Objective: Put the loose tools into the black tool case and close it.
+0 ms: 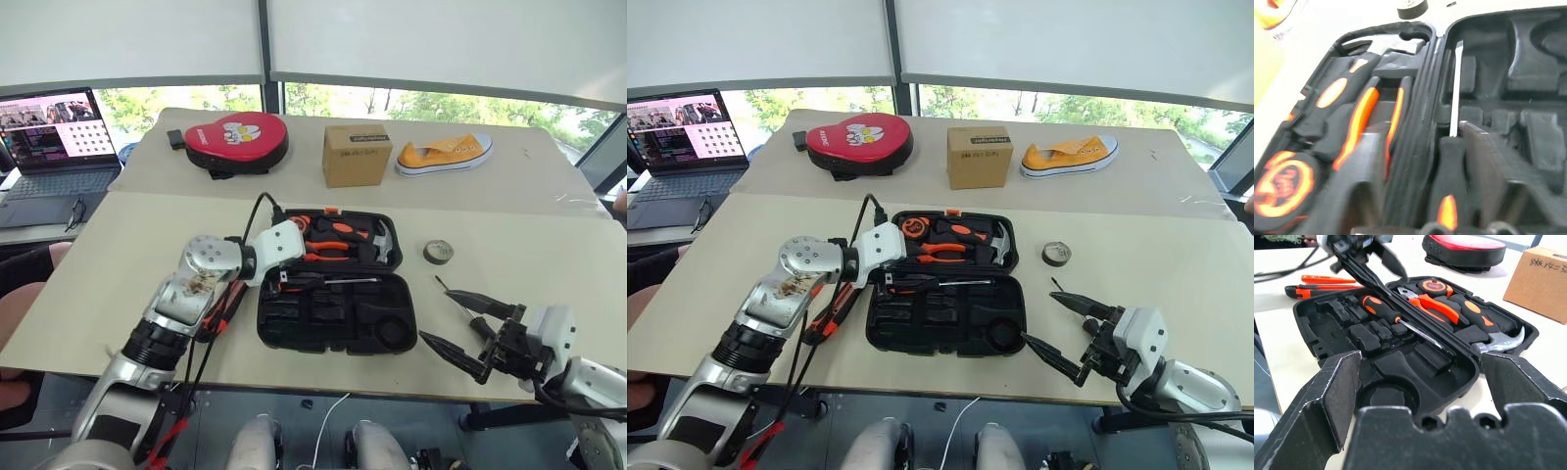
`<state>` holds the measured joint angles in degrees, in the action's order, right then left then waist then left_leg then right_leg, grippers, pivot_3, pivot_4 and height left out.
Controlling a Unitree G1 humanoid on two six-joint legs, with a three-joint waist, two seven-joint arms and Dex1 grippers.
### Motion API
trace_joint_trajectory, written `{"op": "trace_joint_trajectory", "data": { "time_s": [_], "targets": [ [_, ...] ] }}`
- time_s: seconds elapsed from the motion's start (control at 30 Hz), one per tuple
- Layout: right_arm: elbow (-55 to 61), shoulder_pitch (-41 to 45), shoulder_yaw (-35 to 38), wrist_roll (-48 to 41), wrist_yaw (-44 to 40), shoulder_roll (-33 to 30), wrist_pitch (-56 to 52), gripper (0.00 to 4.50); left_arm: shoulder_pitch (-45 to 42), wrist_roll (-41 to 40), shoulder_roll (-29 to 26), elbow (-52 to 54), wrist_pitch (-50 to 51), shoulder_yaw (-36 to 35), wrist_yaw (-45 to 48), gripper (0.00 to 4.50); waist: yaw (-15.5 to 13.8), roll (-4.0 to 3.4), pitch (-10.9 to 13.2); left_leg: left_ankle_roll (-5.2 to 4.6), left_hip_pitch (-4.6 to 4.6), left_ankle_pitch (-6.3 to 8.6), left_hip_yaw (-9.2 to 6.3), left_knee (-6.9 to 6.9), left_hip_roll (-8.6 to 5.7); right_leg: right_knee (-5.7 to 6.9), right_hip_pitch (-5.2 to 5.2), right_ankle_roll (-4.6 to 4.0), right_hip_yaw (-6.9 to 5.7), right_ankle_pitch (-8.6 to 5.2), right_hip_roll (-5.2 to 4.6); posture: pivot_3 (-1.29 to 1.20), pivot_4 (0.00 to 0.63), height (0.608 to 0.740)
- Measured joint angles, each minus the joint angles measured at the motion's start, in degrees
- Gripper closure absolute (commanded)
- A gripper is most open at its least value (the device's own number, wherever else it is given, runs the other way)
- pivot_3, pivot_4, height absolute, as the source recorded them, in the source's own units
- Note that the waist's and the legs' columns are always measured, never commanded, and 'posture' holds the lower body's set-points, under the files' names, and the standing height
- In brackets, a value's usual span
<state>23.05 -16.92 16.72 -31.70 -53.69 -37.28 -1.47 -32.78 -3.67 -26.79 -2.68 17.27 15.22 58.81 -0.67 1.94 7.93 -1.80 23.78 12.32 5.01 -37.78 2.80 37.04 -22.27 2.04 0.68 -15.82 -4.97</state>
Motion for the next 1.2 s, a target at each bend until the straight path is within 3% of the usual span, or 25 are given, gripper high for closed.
{"op": "trace_joint_trajectory", "data": {
  "time_s": [0.07,0.1,0.63,0.73,0.8,0.93,1.07,1.2],
  "targets": [
    [0.0,0.0,0.0,0.0,0.0,0.0,0.0,0.00,0.1,-0.2,0.4,-1.3,0.1,0.0,-0.3,4.39,0.0,0.00,0.0,0.00,0.00,0.00,0.00,0.00,-0.01,0.00,0.00,0.00,0.00,0.00,0.00,0.00,0.150,0.740],
    [0.0,-0.1,0.0,0.0,0.0,0.0,0.0,0.00,0.1,0.0,0.4,-2.1,0.1,0.1,-0.5,4.45,0.0,-0.01,0.0,0.00,-0.01,0.00,0.00,0.00,-0.02,0.00,0.01,0.00,0.01,0.00,0.00,0.00,0.150,0.740],
    [0.1,-2.3,0.0,0.0,1.5,0.7,-0.1,0.00,-1.2,2.5,3.2,-6.9,-1.7,2.6,-2.0,4.45,-0.3,-0.09,-0.1,-0.02,-0.03,0.01,-0.03,-0.04,-0.07,-0.02,0.09,0.06,0.01,0.02,-0.06,0.00,0.150,0.740],
    [-0.1,-2.4,1.4,-0.1,1.9,1.2,0.0,0.00,0.7,-1.5,3.8,-7.1,-3.6,-0.7,-1.4,3.81,-0.1,-0.09,0.0,-0.02,0.02,0.01,-0.02,-0.04,-0.06,-0.02,0.03,0.06,0.01,0.02,-0.09,0.00,0.150,0.740],
    [-1.2,-3.7,4.8,-0.5,1.8,1.3,0.5,0.00,3.5,-8.0,1.4,-4.8,-3.4,-5.8,2.6,3.01,0.3,-0.12,0.0,-0.03,0.03,0.04,0.01,-0.03,0.02,-0.02,-0.02,0.06,0.03,0.02,-0.04,0.00,0.150,0.740],
    [-5.3,-10.0,11.5,-0.4,0.0,1.5,2.9,0.00,10.7,-18.1,-7.3,-1.0,-5.3,-17.8,10.1,1.50,0.5,-0.24,0.0,-0.03,-0.06,0.04,0.00,0.05,0.09,-0.02,0.01,0.01,0.01,-0.01,-0.03,0.00,0.150,0.740],
    [-9.4,-16.1,16.2,0.1,-2.0,3.2,6.1,0.00,22.2,-22.7,-14.2,1.0,-7.5,-24.2,18.0,0.12,0.6,-0.39,0.0,-0.04,-0.18,0.07,0.09,0.09,0.08,-0.04,0.08,0.01,0.03,-0.06,-0.26,0.00,0.150,0.740],
    [-11.8,-22.0,19.5,0.4,-3.3,6.1,9.1,0.00,35.9,-26.8,-16.3,3.7,-11.2,-32.5,22.5,0.04,0.4,-0.37,0.0,-0.07,-0.26,0.12,0.13,0.15,0.13,-0.15,0.12,-0.16,0.04,-0.17,-0.44,0.00,0.150,0.740]
  ]
}}
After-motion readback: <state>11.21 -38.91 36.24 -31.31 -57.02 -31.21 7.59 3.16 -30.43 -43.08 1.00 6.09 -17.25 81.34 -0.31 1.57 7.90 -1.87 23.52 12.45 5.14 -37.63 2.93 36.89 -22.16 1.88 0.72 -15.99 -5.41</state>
